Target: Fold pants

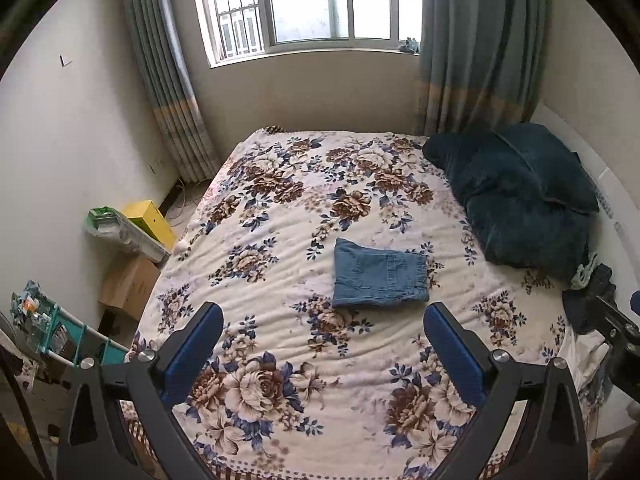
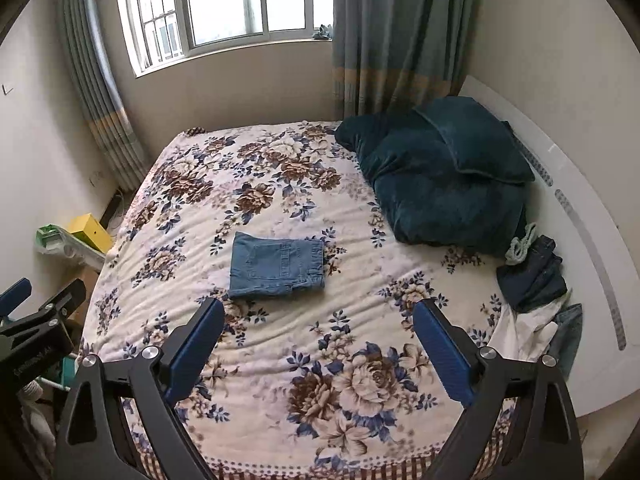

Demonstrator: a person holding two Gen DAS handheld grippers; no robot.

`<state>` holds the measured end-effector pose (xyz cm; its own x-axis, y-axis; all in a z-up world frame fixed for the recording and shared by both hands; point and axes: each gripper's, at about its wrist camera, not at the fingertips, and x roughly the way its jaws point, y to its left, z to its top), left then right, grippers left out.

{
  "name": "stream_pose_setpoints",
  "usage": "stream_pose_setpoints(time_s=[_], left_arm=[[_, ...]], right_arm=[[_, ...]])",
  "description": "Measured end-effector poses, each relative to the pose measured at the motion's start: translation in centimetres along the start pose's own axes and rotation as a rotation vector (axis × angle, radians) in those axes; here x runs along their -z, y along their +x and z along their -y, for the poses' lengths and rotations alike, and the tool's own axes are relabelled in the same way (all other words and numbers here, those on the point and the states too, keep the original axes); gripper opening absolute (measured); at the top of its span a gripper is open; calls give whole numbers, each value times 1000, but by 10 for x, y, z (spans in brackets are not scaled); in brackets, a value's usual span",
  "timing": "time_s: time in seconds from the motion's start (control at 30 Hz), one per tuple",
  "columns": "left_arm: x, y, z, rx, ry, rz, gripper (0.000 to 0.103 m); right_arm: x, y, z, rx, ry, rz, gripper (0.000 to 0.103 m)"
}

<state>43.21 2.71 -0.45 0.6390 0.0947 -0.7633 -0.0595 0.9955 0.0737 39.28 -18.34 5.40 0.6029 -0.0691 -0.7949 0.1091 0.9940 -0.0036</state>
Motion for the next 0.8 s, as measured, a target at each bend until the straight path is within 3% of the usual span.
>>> stream_pose_setpoints(time_s=[0.8], left_arm=[[-8, -9, 3, 6, 4, 57, 103]], right_arm=[[1, 2, 2, 18, -1, 31, 98]])
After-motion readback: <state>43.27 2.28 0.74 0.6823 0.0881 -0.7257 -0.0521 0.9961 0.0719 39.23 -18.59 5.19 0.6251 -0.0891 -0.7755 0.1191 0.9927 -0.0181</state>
